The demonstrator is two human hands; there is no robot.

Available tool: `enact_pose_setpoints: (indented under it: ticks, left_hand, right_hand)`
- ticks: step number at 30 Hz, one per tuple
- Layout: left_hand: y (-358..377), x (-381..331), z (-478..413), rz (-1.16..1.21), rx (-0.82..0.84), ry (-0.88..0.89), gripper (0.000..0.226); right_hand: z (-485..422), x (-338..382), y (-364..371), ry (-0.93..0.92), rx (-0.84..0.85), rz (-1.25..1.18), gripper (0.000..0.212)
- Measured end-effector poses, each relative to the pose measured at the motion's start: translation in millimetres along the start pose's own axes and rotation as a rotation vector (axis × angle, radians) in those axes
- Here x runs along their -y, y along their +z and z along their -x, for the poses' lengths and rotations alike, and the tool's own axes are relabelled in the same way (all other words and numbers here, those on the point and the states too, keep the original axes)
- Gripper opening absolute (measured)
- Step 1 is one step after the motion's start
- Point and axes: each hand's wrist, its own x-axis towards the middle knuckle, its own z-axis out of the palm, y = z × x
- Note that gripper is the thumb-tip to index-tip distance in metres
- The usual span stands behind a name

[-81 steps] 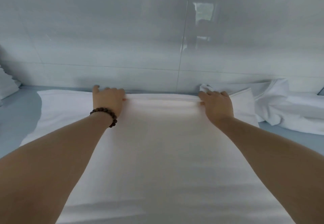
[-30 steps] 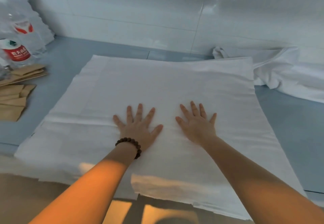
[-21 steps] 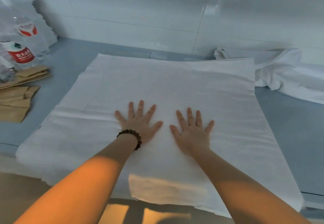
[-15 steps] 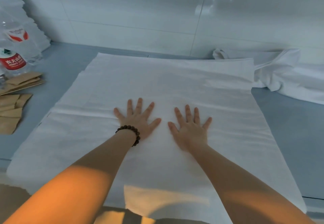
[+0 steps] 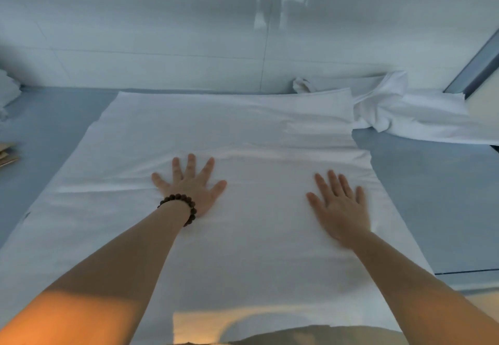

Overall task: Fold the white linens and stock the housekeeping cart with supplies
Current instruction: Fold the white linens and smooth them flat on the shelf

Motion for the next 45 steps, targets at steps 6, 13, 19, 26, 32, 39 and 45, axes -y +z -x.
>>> enact_pose_setpoints:
  ticks: [6, 13, 19, 26, 32, 39, 45]
  left_hand:
    - [2.3, -1.0, 11.5, -0.019, 0.027, 0.041, 0.076]
    - [-2.0, 0.7, 16.2, -0.039, 0.061, 0.072, 0.075]
    - [2.7, 21.3, 20.6, -0.057, 0.066, 0.191, 0.086]
    - [9.5, 26.3, 51.6, -0.05, 0.086, 0.154, 0.071]
    - [7.2, 36.2, 54.7, -0.018, 0.076, 0.188, 0.066]
    - [1.7, 148.5, 54.5, 0.022, 0.015, -0.088, 0.065]
    - [8.1, 110.9, 86.3, 0.068, 0.051, -0.111, 0.067]
  right_hand:
    - [28.5, -34.3, -11.3, 0.232, 0.059, -0.02, 0.065]
    - [33.8, 37.1, -0.5, -0.129, 0.054, -0.019, 0.062]
    - [41.1, -32.9, -2.8, 0.212, 0.057, -0.03, 0.063]
    - [35.3, 32.4, -28.4, 0.2, 0.121, -0.096, 0.056]
    - [47.8, 179.3, -12.6, -0.269, 0.126, -0.159, 0.051]
    - [53.6, 184.8, 9.2, -0.225, 0.013, -0.066, 0.055]
    - [53.8, 187.4, 8.7, -0.223, 0.006, -0.039, 0.055]
